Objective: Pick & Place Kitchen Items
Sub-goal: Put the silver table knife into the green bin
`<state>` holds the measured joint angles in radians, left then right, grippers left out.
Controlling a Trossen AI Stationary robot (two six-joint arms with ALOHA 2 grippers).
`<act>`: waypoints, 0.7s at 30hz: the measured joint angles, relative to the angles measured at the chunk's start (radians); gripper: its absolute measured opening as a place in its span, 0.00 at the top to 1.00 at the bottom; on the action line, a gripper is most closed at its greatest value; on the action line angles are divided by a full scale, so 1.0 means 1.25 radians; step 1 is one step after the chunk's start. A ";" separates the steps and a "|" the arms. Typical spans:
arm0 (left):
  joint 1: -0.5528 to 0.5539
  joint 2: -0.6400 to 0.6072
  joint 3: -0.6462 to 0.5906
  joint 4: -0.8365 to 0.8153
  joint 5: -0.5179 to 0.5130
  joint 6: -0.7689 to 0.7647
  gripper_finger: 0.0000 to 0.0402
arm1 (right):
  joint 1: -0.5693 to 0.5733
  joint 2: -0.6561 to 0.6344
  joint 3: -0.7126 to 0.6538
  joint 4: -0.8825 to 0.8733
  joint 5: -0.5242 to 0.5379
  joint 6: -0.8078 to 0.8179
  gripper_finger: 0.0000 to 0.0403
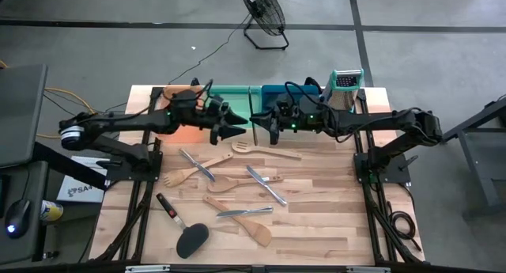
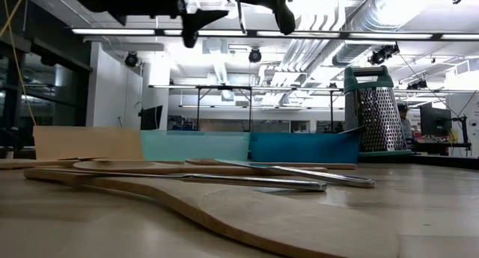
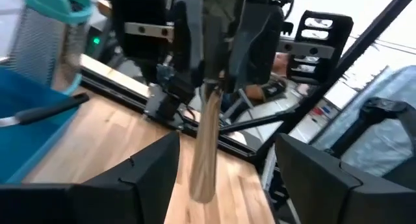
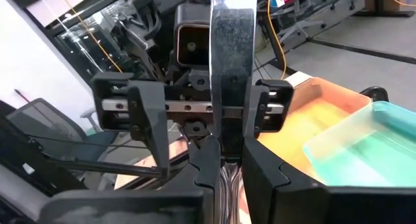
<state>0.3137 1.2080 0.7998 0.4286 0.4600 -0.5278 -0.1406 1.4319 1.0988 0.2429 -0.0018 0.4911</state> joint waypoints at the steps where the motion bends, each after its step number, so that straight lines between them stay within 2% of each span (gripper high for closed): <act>1: 0.000 0.009 0.009 -0.001 0.007 0.000 0.38 | 0.000 0.000 0.000 0.001 0.000 -0.004 0.92; 13: 0.000 0.034 0.036 0.051 0.015 -0.001 0.38 | -0.006 0.000 0.000 0.037 0.022 -0.017 0.92; 21: 0.000 0.034 0.036 0.049 -0.064 0.027 0.38 | -0.005 0.000 0.000 0.048 0.004 -0.017 0.92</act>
<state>0.3134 1.2503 0.8448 0.4900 0.3805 -0.4946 -0.1471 1.4319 1.0988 0.3035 0.0036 0.4694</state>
